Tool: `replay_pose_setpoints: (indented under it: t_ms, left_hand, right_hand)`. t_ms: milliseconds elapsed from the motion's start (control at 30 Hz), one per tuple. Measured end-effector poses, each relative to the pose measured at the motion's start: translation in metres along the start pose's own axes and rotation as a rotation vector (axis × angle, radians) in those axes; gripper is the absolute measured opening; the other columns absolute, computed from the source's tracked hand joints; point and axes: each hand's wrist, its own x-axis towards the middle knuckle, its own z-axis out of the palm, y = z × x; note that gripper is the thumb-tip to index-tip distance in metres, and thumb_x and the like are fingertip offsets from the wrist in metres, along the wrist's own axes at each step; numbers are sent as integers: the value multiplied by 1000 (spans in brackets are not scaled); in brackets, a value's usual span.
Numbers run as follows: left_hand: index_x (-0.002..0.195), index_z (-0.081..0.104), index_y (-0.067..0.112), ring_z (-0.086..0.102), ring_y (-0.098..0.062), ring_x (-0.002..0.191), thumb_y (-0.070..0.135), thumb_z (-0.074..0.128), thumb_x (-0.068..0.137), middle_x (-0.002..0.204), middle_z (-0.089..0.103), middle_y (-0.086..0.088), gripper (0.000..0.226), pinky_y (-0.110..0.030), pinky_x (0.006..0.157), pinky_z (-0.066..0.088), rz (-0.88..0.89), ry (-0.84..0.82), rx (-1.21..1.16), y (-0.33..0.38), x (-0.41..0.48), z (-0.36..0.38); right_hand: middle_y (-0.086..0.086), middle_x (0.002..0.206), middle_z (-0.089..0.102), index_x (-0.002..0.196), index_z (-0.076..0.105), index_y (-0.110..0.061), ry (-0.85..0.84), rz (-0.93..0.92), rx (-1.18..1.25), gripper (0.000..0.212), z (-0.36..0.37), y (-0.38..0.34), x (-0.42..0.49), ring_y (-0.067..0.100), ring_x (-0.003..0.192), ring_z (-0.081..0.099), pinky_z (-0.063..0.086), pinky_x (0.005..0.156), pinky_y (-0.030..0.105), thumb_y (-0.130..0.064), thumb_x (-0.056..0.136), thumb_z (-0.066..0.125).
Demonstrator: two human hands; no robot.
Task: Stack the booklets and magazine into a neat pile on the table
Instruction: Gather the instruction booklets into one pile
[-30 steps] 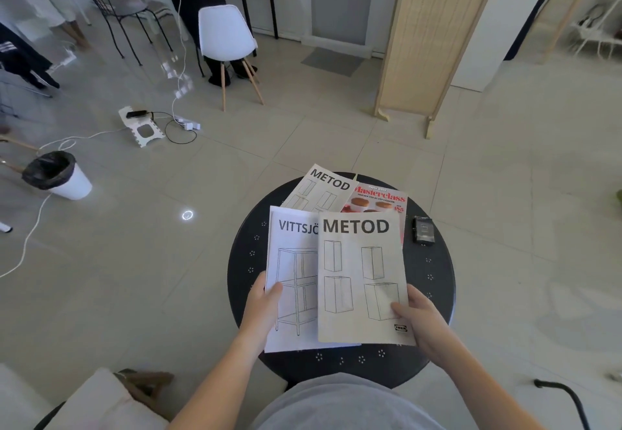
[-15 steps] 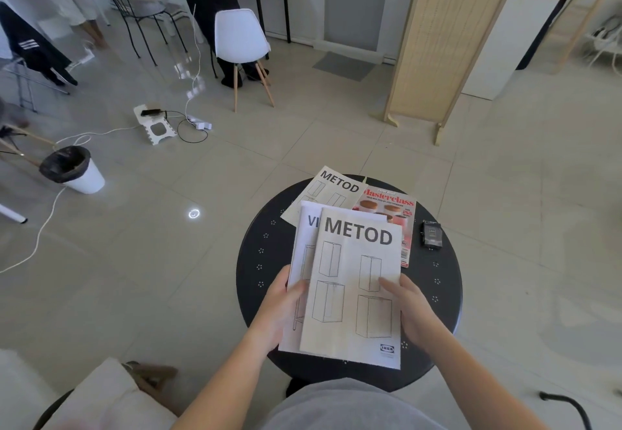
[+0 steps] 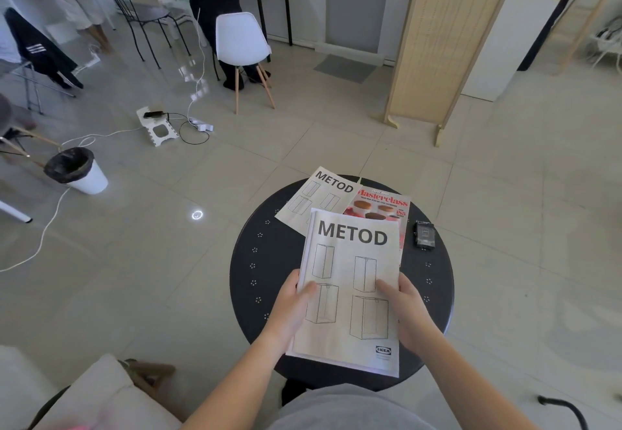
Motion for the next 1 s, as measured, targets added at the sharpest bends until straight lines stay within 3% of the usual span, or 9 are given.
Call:
replay_pose_setpoints:
  t_ms: [133, 233, 300, 367, 433, 500, 600, 900, 1000]
  left_hand:
    - [113, 59, 50, 57, 9, 121, 23, 54, 109, 122, 66, 29, 28, -18, 88, 44, -19, 17, 14, -4, -5, 9]
    - [106, 56, 50, 56, 11, 113, 23, 53, 111, 115, 61, 32, 27, -24, 99, 41, -32, 24, 27, -8, -5, 16]
    - [112, 63, 36, 62, -5, 114, 35, 54, 108, 118, 67, 18, 10, -31, 105, 42, -51, 31, 29, -18, 1, 18]
    - [119, 65, 19, 67, -20, 114, 54, 55, 98, 121, 72, 1, 42, -38, 107, 49, -59, 23, 53, -24, 6, 19]
    - [119, 68, 29, 70, -22, 117, 60, 54, 97, 123, 75, 2, 41, -46, 108, 55, -116, 24, 64, -26, 9, 15]
    - [121, 67, 35, 75, -22, 113, 57, 54, 104, 122, 75, 5, 31, -46, 96, 64, -143, 8, 68, -22, 16, 9]
    - [125, 63, 25, 81, -29, 98, 39, 56, 110, 116, 77, -3, 21, -35, 78, 69, -144, 63, 43, -17, 34, -2]
    - [122, 62, 21, 71, -25, 98, 20, 58, 106, 113, 67, -5, 17, -42, 89, 64, -225, 149, 318, -10, 123, -43]
    - [122, 63, 19, 67, -23, 95, 21, 60, 103, 117, 69, -7, 20, -46, 94, 62, -227, 172, 396, -13, 154, -55]
  right_hand:
    - [12, 116, 82, 131, 65, -18, -90, 69, 18, 28, -14, 3, -4, 37, 104, 80, 63, 91, 62, -8, 104, 63]
    - [11, 114, 83, 130, 66, -18, -106, 41, -9, 27, -21, 8, -6, 34, 102, 81, 65, 88, 58, -8, 105, 62]
    - [10, 113, 83, 130, 67, -16, -89, 12, -27, 26, -25, 10, -5, 33, 100, 81, 66, 86, 56, -8, 105, 62]
    - [10, 111, 84, 126, 68, -15, -62, 1, -27, 24, -30, 13, -4, 32, 97, 82, 67, 80, 52, -7, 105, 62]
    - [11, 111, 84, 125, 69, -13, -40, -7, -14, 23, -35, 15, -4, 32, 96, 82, 66, 77, 48, -6, 105, 62]
    - [14, 112, 83, 125, 69, -11, -13, -10, 1, 22, -39, 16, -1, 34, 97, 81, 66, 82, 51, -5, 104, 62]
    - [17, 115, 82, 126, 69, -11, 26, -8, 21, 23, -43, 17, 5, 40, 103, 79, 63, 92, 60, -4, 104, 62]
    - [12, 110, 84, 121, 70, -15, 174, -17, 80, 23, -38, 11, 18, 38, 100, 80, 64, 85, 52, -2, 104, 61]
    - [13, 113, 83, 124, 70, -13, 221, 0, 87, 25, -35, 13, 26, 40, 103, 79, 63, 91, 57, -3, 104, 62]
